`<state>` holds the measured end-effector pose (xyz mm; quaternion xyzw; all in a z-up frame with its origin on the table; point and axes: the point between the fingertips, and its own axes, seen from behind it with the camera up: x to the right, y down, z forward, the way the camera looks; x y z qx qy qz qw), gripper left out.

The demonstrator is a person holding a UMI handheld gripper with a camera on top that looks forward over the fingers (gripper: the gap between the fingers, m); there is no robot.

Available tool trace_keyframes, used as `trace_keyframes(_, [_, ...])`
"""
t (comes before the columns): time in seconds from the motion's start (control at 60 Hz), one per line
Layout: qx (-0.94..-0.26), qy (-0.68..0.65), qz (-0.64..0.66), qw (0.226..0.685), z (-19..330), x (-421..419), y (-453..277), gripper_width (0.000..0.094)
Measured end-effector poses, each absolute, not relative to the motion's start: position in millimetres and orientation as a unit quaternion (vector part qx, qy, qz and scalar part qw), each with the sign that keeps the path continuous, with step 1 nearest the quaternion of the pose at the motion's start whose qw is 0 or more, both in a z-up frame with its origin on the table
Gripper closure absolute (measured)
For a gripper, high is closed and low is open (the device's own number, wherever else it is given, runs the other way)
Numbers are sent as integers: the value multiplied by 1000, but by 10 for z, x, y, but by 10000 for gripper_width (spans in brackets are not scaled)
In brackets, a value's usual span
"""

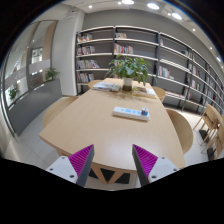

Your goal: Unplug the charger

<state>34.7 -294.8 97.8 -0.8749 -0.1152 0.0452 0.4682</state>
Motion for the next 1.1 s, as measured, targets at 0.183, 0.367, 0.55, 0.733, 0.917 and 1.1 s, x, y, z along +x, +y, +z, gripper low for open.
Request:
trace_keyframes(0.183, [-893,-68,15,445,701,1011,-2400,182])
trace_keyframes(0.367, [-896,-38,14,443,525,1387,-1429,195])
trace_keyframes(0.55, [-890,-36,29,453,417,1447,-360,244])
trace_keyframes(0.733, [-894,-39,35,446,239,1376,139,576])
trace_keyframes(0.917, [-903,-35,30,428,217,1373,204,807])
trace_keyframes(1.1, [-823,-76,-16,563,2469,1636,680,827])
